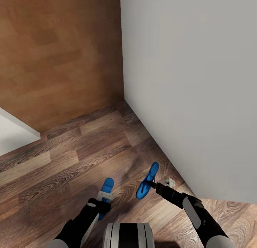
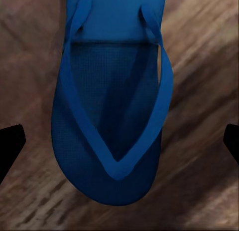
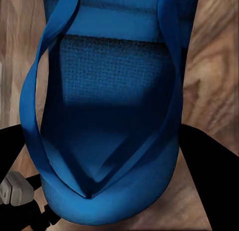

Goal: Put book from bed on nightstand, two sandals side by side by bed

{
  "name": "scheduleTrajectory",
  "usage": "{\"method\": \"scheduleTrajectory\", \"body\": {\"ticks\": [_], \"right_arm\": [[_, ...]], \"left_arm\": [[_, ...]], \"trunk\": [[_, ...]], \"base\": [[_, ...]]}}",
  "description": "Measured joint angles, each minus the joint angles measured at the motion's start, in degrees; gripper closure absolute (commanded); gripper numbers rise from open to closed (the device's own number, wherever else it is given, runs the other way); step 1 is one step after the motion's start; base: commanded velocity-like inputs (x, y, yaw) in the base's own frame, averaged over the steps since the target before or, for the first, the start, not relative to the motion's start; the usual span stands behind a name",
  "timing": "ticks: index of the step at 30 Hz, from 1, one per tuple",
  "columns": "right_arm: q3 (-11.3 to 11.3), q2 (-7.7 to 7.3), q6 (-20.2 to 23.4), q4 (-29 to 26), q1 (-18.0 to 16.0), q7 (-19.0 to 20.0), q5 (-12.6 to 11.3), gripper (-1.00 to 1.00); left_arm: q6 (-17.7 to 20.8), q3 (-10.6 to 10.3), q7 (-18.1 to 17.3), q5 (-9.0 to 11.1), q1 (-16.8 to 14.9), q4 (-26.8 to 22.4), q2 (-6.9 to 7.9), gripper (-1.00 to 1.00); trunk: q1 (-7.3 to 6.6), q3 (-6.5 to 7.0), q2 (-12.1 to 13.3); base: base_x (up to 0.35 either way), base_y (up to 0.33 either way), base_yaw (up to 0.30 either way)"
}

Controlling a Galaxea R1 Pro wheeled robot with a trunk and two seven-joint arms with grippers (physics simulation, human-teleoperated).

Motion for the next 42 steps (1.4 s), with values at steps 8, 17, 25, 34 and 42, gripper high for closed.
{"method": "scheduleTrajectory", "body": {"ticks": [8,17,25,34,42], "right_arm": [[0.0,0.04,0.02,-0.03,0.0,0.0,-0.08,1.0],[0.02,0.08,0.02,-0.01,0.0,-0.04,-0.08,1.0],[0.05,0.09,0.02,0.0,0.0,-0.16,-0.08,1.0],[0.23,0.06,0.38,-8.9,-0.03,0.11,-0.72,1.0],[0.18,0.03,4.92,-16.75,0.01,0.09,-0.19,1.0]], "left_arm": [[0.0,0.04,0.0,0.01,0.0,0.0,0.0,-1.0],[0.0,0.08,0.0,0.04,0.0,0.0,0.0,-1.0],[0.0,0.09,0.0,0.04,-0.01,0.0,0.0,-1.0],[-0.01,0.08,0.0,0.04,0.0,0.01,0.0,-1.0],[0.0,0.09,0.0,0.04,0.0,0.0,0.0,-1.0]], "trunk": [[0.1,-0.89,-0.06],[0.1,-0.89,-0.06],[0.1,-0.89,-0.06],[0.09,-0.89,-0.06],[0.1,-0.89,-0.06]], "base": [[0.0,0.0,0.0],[0.0,0.0,0.0],[0.0,0.0,0.0],[0.0,0.0,0.0],[0.0,0.0,0.0]]}}
